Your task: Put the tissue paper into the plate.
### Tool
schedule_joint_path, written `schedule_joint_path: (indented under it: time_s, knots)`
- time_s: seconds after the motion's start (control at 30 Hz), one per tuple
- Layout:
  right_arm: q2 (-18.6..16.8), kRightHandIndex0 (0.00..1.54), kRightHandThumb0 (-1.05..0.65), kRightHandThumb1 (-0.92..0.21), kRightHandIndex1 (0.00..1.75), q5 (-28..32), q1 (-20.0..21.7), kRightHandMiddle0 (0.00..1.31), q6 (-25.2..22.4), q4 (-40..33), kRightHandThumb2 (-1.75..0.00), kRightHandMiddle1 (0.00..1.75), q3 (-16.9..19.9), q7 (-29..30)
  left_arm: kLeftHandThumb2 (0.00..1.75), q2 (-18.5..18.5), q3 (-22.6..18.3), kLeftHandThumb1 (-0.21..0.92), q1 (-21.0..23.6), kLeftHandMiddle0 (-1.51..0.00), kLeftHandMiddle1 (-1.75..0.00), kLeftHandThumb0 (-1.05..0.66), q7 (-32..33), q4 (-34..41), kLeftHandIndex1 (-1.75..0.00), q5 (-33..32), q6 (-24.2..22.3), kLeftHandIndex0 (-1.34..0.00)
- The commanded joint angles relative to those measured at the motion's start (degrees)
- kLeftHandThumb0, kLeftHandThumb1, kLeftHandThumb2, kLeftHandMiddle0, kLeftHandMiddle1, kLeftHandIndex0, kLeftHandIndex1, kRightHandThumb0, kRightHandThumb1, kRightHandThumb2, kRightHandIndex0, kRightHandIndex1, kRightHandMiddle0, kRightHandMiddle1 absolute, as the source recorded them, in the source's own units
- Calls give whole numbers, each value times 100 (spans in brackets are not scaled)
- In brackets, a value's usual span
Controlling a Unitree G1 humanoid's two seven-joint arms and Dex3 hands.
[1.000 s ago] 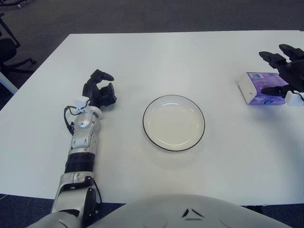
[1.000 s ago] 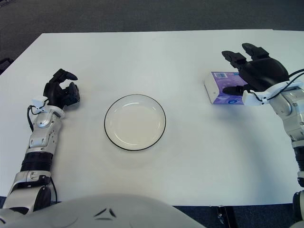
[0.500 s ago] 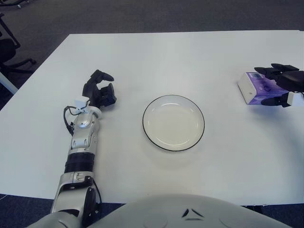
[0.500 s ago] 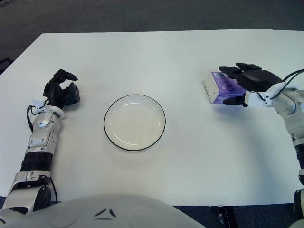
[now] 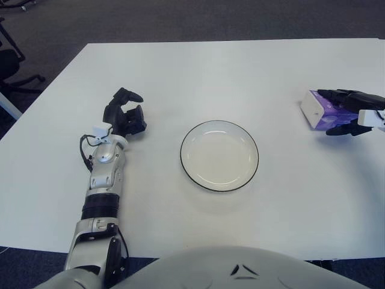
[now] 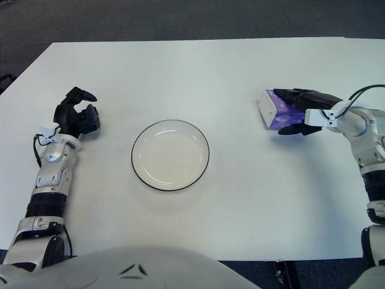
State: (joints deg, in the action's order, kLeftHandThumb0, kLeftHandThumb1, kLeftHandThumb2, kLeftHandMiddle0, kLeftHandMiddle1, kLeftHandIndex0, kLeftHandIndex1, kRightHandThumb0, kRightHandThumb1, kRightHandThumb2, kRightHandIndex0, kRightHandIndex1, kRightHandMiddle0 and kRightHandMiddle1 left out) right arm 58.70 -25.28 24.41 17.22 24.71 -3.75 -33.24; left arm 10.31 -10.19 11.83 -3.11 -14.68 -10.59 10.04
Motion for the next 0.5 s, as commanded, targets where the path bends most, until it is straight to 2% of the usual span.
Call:
schedule_joint_path:
  time_s: [0.0,0.23,0.33,0.47]
  knots:
    - [-177,0,-101,-92,0,-44,37,0,-4,313,-23,0,-216,-45,126,-574,89,36,-740,-125,-175,-47,79,-415,-175,-28,36,-58]
    - [-523,0,-91,-90,0,-280,490,0,191,1211,-22,0,-502,581,128,-592,55,34,-765,-127,-175,-47,69,-383,-175,-65,42,-59]
    - [-702,0,-89,-89,0,-433,799,0,392,1951,-22,0,-665,1057,129,-593,53,34,-782,-127,-175,-47,68,-367,-175,-61,63,-60]
    - [-885,0,-89,-81,0,-641,1057,0,572,2579,-37,0,-864,1687,129,-588,45,34,-802,-128,-175,-47,104,-360,-175,-29,81,-60]
